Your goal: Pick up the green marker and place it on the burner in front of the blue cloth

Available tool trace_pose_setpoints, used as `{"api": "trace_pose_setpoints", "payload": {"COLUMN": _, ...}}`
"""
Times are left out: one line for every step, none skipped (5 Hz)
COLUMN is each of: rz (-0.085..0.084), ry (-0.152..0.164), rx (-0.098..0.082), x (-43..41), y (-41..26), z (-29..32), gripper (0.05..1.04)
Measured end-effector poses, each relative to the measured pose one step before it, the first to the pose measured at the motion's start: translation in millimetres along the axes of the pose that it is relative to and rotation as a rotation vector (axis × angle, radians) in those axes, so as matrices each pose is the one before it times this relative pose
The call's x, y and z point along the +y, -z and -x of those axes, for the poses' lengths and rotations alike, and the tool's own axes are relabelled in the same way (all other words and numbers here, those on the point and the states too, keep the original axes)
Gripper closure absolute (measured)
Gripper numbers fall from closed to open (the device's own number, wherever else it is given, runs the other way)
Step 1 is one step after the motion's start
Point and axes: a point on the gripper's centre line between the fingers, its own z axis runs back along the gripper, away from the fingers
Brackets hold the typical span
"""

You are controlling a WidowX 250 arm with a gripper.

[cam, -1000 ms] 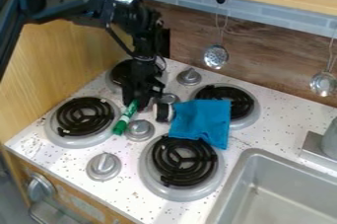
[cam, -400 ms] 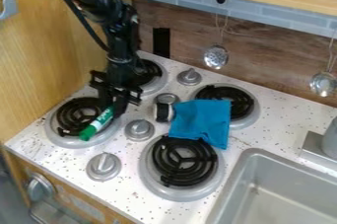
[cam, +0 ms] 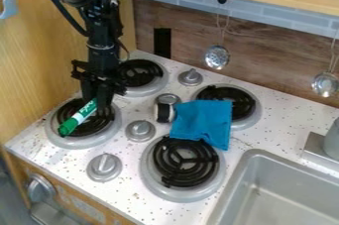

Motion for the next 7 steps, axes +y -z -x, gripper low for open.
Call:
{"api": "trace_pose_setpoints", "payload": {"rz": 0.0123, "ry": 0.0074, "rx": 0.0595, "x": -4.53, "y": 4.73, "z": 12.67, "gripper": 0.698}}
{"api": "trace_pose_setpoints", "payload": {"rz": -0.0299, "ry": -0.0027, "rx": -0.0138, "x": -8.93, "y": -5.63, "z": 13.41, "gripper": 0.698}}
{"api": "trace_pose_setpoints", "payload": {"rz": -0.0268, "ry": 0.0368, "rx": -0.0002, "x": -32.44, "y": -0.84, "z": 6.36, "gripper": 0.698}}
{"api": "trace_pose_setpoints", "payload": {"rz": -0.0195, "ry": 0.0183, "rx": 0.0070, "x": -27.66, "y": 1.03, "z": 1.33, "gripper": 0.698}}
{"api": "trace_pose_setpoints", "payload": {"rz": -0.0013, "ry": 0.0281, "rx": -0.0038, "x": -31.05, "y": -7.88, "z": -2.38, "gripper": 0.698}}
{"api": "trace_pose_setpoints", "payload": {"rz": 0.0303, "ry": -0.0049, "rx": -0.0365, "x": -15.14, "y": -12.04, "z": -10.05, "gripper": 0.698}}
{"api": "trace_pose_setpoints", "payload": {"rz": -0.0047, "ry": 0.0096, "rx": -0.0213, "x": -12.71, "y": -2.58, "z": -9.94, "gripper": 0.698}}
